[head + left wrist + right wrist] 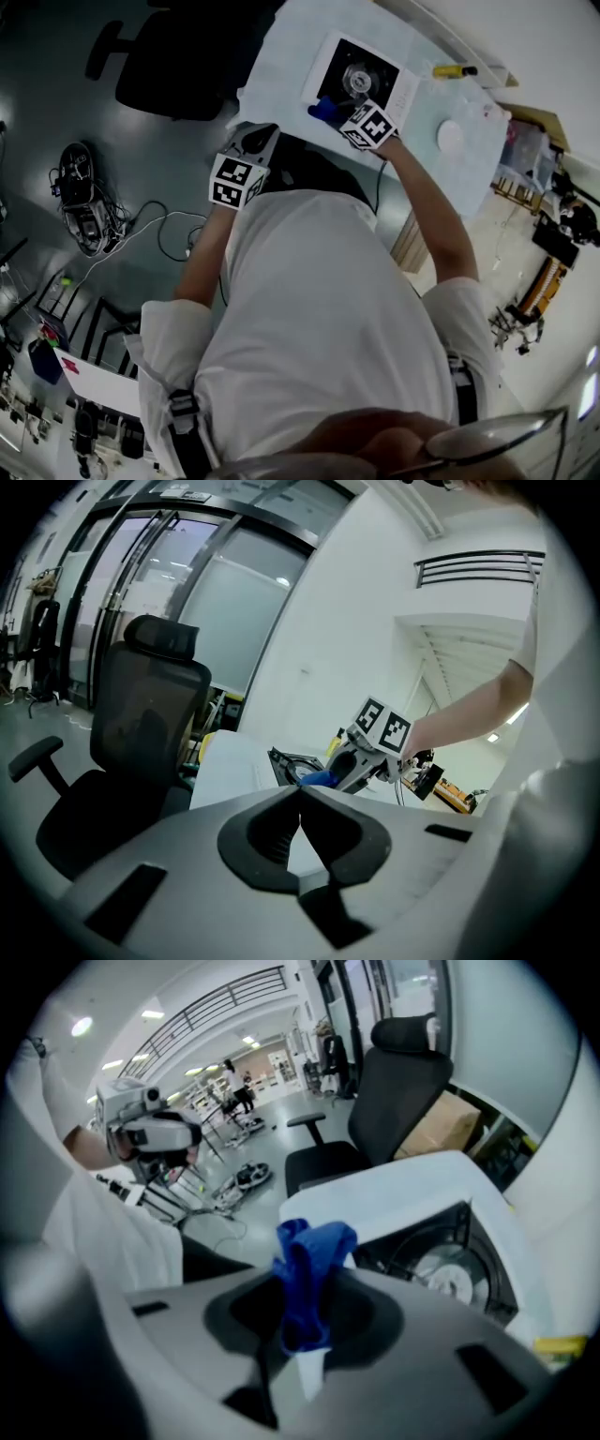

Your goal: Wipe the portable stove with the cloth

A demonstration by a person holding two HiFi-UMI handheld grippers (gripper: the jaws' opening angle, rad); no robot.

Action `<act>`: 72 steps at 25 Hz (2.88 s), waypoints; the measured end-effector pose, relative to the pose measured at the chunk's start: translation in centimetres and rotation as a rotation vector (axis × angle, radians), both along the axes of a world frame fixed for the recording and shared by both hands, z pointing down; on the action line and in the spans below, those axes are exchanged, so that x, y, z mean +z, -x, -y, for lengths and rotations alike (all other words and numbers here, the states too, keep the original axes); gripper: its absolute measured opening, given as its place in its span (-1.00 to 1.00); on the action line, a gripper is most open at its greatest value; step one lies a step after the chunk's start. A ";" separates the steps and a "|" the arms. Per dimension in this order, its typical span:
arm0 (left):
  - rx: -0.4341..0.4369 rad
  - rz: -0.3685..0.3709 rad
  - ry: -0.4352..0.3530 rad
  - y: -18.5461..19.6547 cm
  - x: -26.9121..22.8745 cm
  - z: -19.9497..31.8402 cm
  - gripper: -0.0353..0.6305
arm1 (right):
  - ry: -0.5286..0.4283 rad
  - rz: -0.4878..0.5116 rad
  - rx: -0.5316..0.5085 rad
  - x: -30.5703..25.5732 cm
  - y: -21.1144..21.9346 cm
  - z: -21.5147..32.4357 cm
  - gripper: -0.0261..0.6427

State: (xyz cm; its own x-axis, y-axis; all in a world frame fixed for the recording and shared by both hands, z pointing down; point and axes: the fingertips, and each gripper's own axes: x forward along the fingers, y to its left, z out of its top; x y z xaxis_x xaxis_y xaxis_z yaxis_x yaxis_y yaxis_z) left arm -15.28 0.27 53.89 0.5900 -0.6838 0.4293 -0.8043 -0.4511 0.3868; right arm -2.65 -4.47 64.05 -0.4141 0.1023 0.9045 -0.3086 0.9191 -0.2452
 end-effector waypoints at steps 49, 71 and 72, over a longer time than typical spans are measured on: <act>0.155 0.048 0.148 -9.1 3.2 -1.3 -0.79 | 0.238 0.160 1.274 10.1 -14.5 -2.5 -0.57; 0.113 0.001 0.170 -5.4 4.8 1.0 -0.80 | 0.146 0.124 0.925 9.4 -5.5 -0.8 -0.57; 0.110 -0.001 0.171 -5.1 4.9 1.2 -0.80 | 0.146 0.128 0.914 9.3 -4.8 -0.7 -0.57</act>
